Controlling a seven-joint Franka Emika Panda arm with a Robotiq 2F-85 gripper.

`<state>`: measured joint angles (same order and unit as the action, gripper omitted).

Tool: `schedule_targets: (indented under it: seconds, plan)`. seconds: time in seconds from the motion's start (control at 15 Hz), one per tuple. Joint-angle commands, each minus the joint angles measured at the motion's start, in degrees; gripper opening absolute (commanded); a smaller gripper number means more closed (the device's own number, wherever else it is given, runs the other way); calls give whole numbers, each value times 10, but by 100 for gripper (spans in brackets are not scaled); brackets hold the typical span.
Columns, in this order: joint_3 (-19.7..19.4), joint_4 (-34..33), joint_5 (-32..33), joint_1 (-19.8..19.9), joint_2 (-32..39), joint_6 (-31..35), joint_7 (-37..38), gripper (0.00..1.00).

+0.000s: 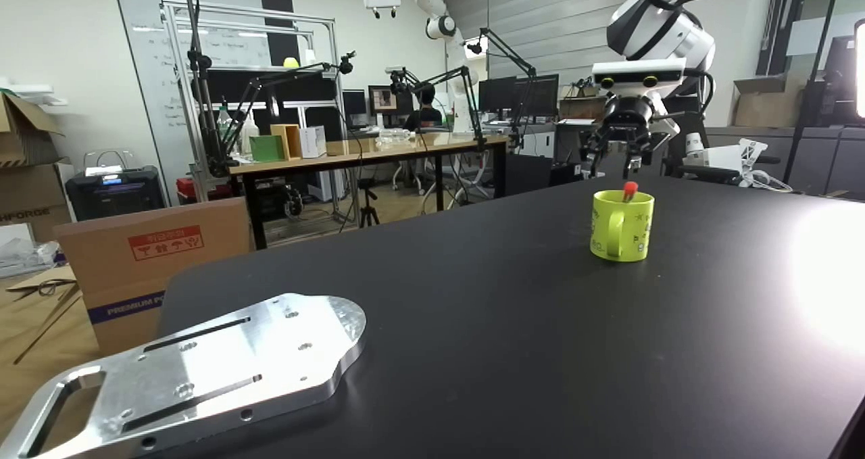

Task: Pick up the marker and put it in the mug.

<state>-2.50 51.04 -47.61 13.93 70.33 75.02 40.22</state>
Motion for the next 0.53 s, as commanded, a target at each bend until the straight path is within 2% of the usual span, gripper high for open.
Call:
schedule_targets:
  seconds: [0.0,0.2,0.27,0.33,0.47]
  plan:
    - [15,-28,6,7,-12,-27,18,76]
    - [5,-4,7,1,-48,-44,2,96]
    - [2,-2,13,-1,-54,-56,1,99]
    - [5,-15,4,0,-31,-37,-2,85]
    - [4,-14,5,0,-42,-49,-2,99]
